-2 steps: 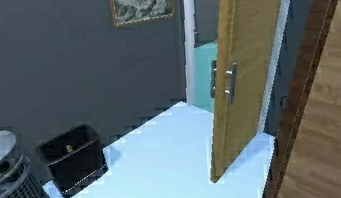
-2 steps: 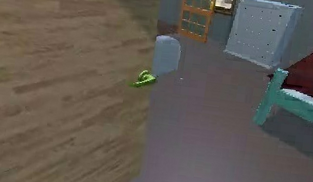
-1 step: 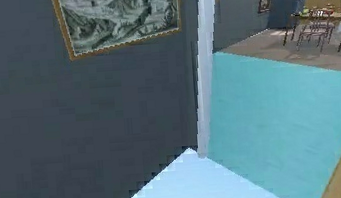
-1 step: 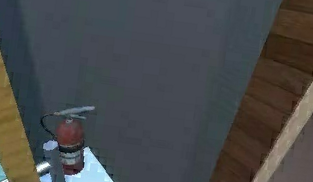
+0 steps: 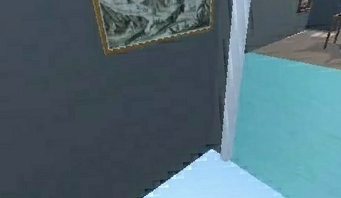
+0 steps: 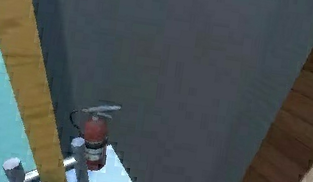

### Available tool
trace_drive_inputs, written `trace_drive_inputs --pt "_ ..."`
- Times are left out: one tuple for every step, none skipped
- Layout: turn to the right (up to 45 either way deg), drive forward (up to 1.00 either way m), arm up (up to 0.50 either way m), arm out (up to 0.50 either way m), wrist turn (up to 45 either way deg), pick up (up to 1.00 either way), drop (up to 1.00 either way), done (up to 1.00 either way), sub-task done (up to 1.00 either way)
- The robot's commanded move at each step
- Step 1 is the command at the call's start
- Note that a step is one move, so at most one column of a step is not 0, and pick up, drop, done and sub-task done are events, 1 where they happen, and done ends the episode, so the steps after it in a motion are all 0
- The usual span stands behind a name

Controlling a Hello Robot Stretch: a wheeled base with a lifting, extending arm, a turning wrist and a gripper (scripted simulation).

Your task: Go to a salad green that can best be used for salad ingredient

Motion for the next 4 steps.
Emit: trace_drive_inputs --pt "0.0 0.45 0.00 0.00 0.0 0.00 0.00 0.00 0.00" --pt "45.0 0.00 0.00 0.00 0.0 0.00 0.00 0.00 0.00" --pt "6.0 0.00 0.00 0.00 0.0 0.00 0.00 0.00 0.00" --pt "3.0 0.00 0.00 0.00 0.0 0.00 0.00 0.00 0.00"
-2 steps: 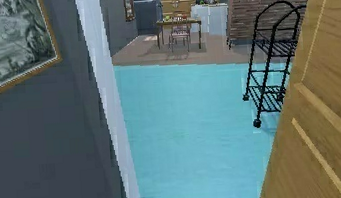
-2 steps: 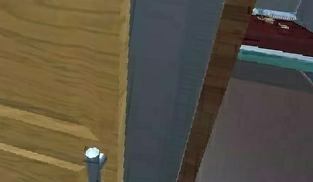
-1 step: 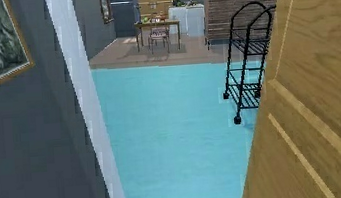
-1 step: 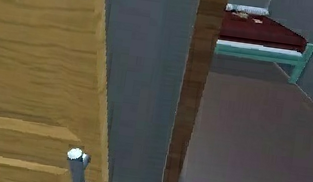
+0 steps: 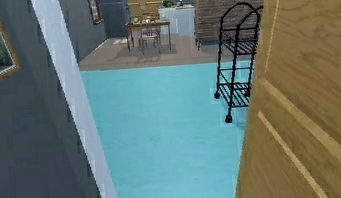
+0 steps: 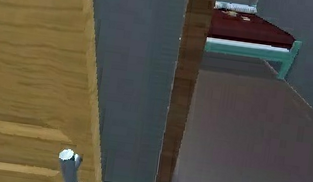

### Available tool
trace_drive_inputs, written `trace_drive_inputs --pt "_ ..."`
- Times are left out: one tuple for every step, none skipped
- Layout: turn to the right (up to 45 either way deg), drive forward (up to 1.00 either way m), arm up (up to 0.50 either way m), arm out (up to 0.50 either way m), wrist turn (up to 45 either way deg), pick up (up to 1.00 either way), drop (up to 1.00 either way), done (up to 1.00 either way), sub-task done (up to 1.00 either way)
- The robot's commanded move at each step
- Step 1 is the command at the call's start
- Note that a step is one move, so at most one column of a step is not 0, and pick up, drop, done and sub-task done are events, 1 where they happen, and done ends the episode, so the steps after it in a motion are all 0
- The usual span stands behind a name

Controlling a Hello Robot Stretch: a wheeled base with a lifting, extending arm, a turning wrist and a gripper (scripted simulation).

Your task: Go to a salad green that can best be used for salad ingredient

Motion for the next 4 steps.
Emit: trace_drive_inputs --pt "45.0 0.00 0.00 0.00 0.0 0.00 0.00 0.00 0.00" --pt "0.0 0.20 0.00 0.00 0.0 0.00 0.00 0.00 0.00" --pt "-45.0 0.00 0.00 0.00 0.0 0.00 0.00 0.00 0.00" --pt "0.0 1.00 0.00 0.00 0.0 0.00 0.00 0.00 0.00"
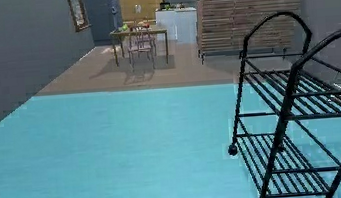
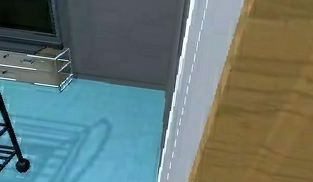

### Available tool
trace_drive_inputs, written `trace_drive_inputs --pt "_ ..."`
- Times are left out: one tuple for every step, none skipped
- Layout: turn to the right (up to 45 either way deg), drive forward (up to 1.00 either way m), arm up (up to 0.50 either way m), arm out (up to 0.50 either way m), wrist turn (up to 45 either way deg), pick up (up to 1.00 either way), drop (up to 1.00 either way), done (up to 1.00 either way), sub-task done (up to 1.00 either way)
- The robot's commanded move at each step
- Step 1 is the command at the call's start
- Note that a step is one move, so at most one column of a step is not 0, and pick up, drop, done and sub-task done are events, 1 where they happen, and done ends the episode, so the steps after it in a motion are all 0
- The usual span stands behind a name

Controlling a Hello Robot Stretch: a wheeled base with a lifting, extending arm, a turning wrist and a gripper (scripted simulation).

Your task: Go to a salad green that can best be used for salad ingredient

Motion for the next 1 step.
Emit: trace_drive_inputs --pt "0.0 1.00 0.00 0.00 0.0 0.00 0.00 0.00 0.00"
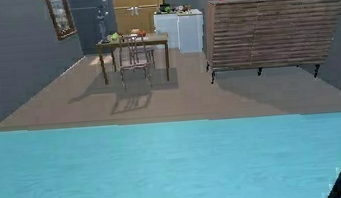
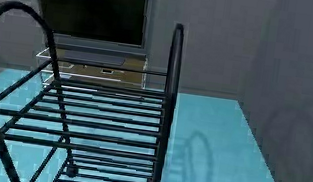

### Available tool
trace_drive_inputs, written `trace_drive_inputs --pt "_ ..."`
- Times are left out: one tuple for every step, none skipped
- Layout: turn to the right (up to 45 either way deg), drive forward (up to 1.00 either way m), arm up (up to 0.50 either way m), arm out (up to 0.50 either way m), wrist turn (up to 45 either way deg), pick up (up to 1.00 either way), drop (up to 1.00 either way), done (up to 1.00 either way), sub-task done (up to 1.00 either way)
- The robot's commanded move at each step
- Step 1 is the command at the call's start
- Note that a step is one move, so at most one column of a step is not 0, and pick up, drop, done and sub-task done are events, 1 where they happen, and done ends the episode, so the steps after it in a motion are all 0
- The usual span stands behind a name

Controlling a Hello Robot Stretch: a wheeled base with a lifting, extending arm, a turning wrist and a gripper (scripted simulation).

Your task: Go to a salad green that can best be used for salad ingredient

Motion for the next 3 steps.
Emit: trace_drive_inputs --pt "0.0 1.00 0.00 0.00 0.0 0.00 0.00 0.00 0.00" --pt "0.0 1.00 0.00 0.00 0.0 0.00 0.00 0.00 0.00" --pt "-3.0 0.00 0.00 0.00 0.0 0.00 0.00 0.00 0.00"
